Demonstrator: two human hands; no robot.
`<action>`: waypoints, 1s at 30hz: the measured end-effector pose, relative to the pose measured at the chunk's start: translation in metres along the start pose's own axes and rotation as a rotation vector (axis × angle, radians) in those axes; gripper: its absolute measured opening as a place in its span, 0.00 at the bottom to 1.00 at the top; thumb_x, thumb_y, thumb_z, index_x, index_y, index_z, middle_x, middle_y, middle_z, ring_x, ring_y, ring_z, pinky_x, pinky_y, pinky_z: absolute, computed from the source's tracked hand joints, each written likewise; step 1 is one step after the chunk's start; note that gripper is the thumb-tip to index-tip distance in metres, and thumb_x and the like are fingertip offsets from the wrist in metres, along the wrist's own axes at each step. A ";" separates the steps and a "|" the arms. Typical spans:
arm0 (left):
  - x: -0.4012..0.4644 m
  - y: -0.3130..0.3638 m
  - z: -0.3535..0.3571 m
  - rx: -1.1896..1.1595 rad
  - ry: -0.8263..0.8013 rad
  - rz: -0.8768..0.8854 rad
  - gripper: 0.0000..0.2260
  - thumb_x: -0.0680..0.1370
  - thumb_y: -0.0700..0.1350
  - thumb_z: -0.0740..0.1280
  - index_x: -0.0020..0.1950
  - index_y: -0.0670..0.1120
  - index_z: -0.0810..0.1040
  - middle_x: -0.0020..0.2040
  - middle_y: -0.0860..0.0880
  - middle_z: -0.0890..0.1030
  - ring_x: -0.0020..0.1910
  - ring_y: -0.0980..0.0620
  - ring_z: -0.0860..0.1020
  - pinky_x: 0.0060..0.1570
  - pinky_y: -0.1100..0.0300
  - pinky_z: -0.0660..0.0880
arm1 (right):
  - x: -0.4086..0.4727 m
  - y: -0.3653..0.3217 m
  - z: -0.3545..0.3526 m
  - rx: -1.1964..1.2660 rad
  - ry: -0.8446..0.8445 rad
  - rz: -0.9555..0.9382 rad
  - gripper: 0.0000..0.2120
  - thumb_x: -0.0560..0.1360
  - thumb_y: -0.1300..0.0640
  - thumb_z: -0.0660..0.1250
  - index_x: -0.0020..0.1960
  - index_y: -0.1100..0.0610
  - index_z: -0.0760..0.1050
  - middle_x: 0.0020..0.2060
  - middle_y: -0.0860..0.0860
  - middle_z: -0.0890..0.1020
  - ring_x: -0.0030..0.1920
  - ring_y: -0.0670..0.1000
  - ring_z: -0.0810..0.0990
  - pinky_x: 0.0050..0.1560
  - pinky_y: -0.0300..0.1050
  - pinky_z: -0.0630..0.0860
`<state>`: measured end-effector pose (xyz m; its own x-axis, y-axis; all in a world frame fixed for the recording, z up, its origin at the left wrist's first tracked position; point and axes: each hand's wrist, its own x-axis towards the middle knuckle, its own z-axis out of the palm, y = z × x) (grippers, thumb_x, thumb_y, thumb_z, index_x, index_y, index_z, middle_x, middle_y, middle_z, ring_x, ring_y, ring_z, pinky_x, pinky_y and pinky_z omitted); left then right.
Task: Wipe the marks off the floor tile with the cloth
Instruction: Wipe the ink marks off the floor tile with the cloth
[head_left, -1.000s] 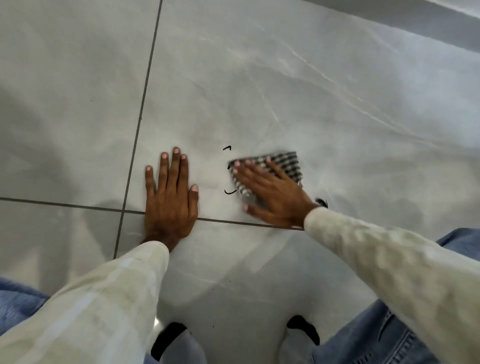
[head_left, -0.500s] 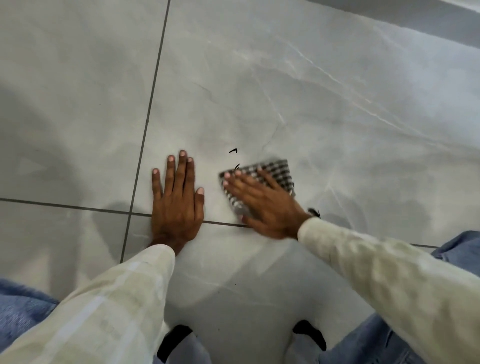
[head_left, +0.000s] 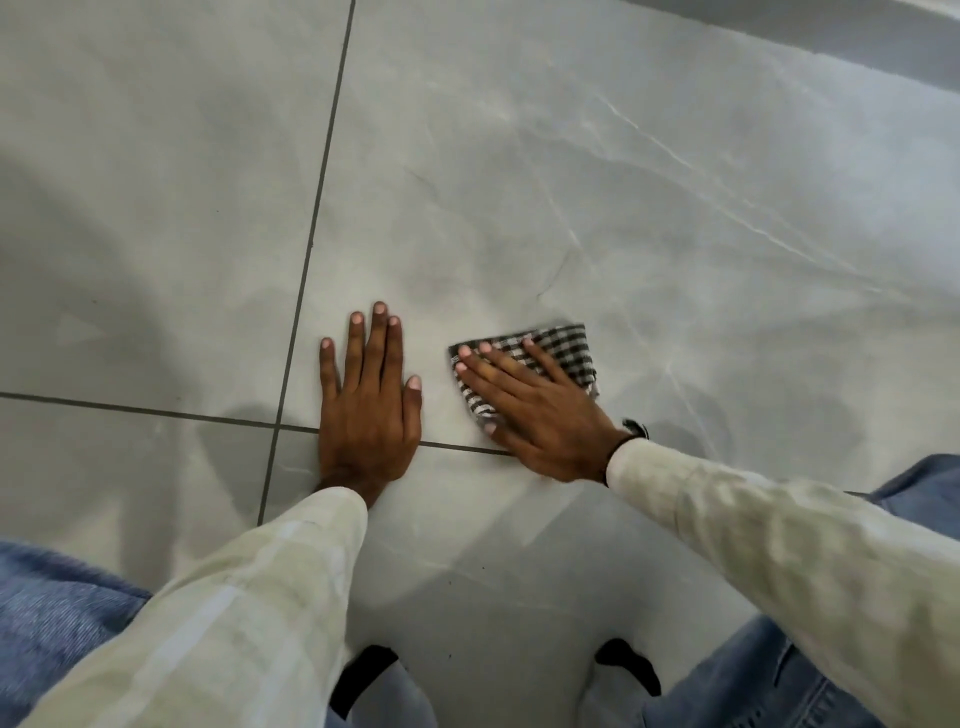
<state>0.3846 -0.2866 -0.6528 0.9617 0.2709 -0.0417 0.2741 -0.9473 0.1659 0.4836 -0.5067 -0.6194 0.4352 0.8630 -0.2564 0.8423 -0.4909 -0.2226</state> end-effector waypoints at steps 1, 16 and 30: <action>0.000 0.000 0.001 0.007 0.002 0.002 0.31 0.87 0.51 0.50 0.89 0.43 0.49 0.90 0.43 0.51 0.90 0.42 0.50 0.86 0.35 0.51 | 0.013 0.006 -0.004 -0.014 0.013 -0.010 0.30 0.85 0.45 0.50 0.85 0.51 0.51 0.85 0.48 0.55 0.85 0.49 0.51 0.84 0.59 0.48; 0.000 -0.012 0.002 0.023 0.016 0.014 0.31 0.87 0.52 0.48 0.89 0.43 0.48 0.90 0.44 0.51 0.90 0.41 0.50 0.86 0.35 0.49 | -0.016 -0.047 0.024 0.343 0.277 0.734 0.27 0.87 0.54 0.54 0.84 0.58 0.54 0.85 0.54 0.56 0.85 0.54 0.50 0.84 0.61 0.46; 0.000 -0.003 0.005 0.043 -0.086 0.006 0.31 0.87 0.52 0.49 0.89 0.43 0.50 0.90 0.43 0.51 0.89 0.41 0.51 0.86 0.34 0.50 | -0.039 -0.004 -0.004 0.253 0.214 0.849 0.29 0.82 0.63 0.60 0.82 0.58 0.62 0.82 0.55 0.64 0.81 0.56 0.66 0.75 0.55 0.70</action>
<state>0.3842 -0.2843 -0.6584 0.9598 0.2513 -0.1251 0.2664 -0.9559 0.1235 0.4648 -0.5384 -0.6048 0.9483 0.1904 -0.2540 0.1275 -0.9612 -0.2445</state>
